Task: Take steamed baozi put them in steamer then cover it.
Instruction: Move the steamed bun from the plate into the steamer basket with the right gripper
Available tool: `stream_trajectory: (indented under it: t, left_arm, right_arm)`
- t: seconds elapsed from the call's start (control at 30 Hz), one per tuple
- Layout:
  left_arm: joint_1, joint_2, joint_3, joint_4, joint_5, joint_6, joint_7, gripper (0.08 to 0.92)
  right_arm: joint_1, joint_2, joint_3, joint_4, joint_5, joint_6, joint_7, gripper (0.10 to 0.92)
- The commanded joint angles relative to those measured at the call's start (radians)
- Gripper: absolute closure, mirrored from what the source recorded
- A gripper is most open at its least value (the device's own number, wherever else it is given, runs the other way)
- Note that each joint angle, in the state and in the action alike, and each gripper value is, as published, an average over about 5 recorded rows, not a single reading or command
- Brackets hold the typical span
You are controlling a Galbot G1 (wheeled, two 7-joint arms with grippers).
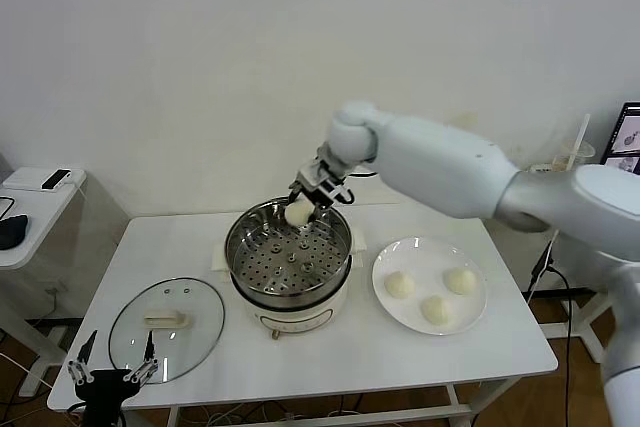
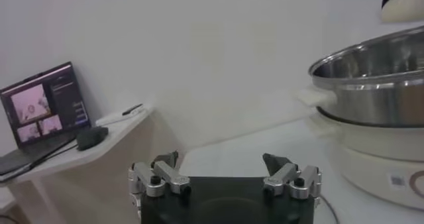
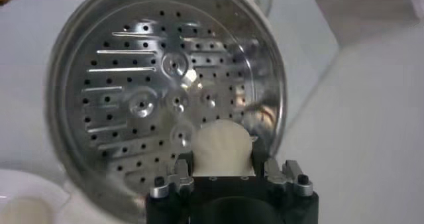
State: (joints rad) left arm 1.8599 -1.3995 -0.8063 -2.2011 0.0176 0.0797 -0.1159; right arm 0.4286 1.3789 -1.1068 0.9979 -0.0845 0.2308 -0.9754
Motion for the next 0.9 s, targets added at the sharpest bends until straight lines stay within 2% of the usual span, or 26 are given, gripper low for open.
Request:
stream_trajectory:
  t: [0.03, 0.17, 0.53, 0.9]
  left_arm:
    - [0.001, -0.001, -0.010, 0.001, -0.002, 0.000, 0.000, 0.177]
    - [-0.003, -0.002, -0.022, -0.001, -0.002, -0.001, 0.000, 0.177]
    - [-0.005, -0.004, -0.027, -0.002, -0.003, -0.001, 0.000, 0.177]
    - [-0.006, -0.004, -0.027, -0.009, -0.004, -0.001, 0.000, 0.177]
  right_arm:
    - [-0.052, 0.112, -0.024, -0.145, -0.155, 0.189, 0.065, 0.476]
    - [-0.092, 0.137, 0.005, -0.198, -0.248, 0.267, 0.111, 0.477]
    - [-0.113, 0.165, 0.035, -0.263, -0.406, 0.354, 0.152, 0.474]
    - [-0.115, 0.161, 0.036, -0.271, -0.424, 0.370, 0.154, 0.454]
